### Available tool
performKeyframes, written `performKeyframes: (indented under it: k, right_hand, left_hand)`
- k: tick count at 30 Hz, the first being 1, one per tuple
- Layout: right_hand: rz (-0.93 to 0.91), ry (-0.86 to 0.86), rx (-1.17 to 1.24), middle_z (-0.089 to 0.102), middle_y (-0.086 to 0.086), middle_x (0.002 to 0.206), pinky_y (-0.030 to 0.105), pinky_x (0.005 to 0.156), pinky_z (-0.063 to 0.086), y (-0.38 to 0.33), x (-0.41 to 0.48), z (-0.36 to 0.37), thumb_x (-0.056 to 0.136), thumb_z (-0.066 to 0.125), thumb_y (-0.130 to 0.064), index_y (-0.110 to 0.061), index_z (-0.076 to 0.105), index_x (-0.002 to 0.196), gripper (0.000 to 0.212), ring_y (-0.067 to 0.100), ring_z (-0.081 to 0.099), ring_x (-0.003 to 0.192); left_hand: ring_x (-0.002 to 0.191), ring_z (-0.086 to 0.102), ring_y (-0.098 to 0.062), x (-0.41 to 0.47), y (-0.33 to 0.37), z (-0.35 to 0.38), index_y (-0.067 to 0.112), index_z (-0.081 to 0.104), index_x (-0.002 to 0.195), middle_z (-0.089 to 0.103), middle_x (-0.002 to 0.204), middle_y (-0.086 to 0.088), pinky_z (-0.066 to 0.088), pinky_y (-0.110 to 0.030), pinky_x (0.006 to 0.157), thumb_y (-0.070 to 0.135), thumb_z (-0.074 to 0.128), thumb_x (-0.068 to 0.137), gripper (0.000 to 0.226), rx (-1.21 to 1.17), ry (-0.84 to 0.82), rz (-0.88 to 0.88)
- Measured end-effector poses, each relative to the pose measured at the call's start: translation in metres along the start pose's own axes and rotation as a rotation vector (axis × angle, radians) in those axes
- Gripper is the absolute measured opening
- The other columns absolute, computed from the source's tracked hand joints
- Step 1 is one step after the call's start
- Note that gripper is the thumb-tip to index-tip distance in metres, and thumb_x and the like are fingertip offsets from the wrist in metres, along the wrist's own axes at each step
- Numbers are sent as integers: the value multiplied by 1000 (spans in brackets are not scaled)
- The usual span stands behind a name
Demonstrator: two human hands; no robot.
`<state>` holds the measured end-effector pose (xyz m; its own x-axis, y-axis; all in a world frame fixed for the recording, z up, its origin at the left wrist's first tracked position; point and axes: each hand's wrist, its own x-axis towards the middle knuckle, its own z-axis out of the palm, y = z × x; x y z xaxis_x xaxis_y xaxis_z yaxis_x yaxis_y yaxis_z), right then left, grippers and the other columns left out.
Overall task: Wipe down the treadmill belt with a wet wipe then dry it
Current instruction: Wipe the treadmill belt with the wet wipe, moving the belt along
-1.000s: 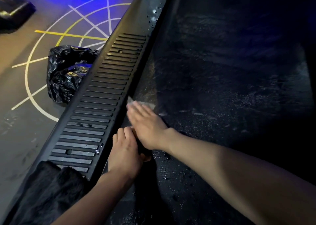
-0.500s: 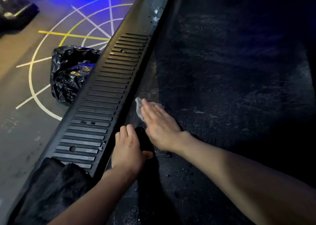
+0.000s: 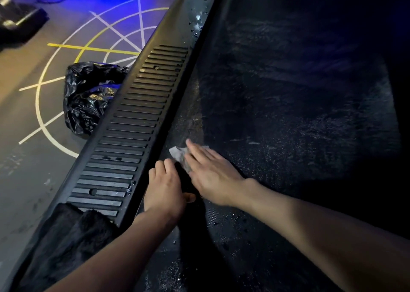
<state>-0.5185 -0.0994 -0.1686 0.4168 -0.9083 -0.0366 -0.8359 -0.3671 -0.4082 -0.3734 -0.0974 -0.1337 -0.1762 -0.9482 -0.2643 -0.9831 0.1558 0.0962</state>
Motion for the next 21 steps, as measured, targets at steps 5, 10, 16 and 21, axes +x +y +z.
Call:
performKeyframes:
  k: [5,10,16,21]
  right_hand:
    - [-146,-86,-160,1,9,167,39,124,-3,0,-4,20,104,32,-33,-7,8,159,65,21,-7,154]
    - [135,-54,-183,-12,10,166,40,124,-7,28,6,-5,106,14,-47,-10,-6,158,67,21,-16,152]
    - [-57,-177,-234,-17,4,165,39,123,-11,33,-17,-5,105,13,-51,-21,-7,159,64,19,-20,151]
    - [-52,-175,-199,-12,9,165,41,123,-9,24,-40,1,105,19,-50,-12,-2,159,69,23,-17,152]
  left_hand:
    - [115,39,-25,1,-1,-2,7,35,129,40,124,-7,27,-29,100,48,75,73,80,-19,-49,25]
    - [146,-15,-40,-3,10,-3,0,-10,151,-13,156,-30,-2,-40,121,70,77,58,145,-18,-387,-50]
    - [143,-21,-47,-5,19,5,-4,-17,148,-20,152,-36,-5,-46,120,68,74,65,143,84,-361,-72]
    - [143,-20,-47,-6,25,4,-5,-17,148,-22,151,-37,-1,-47,121,64,73,69,139,122,-371,-70]
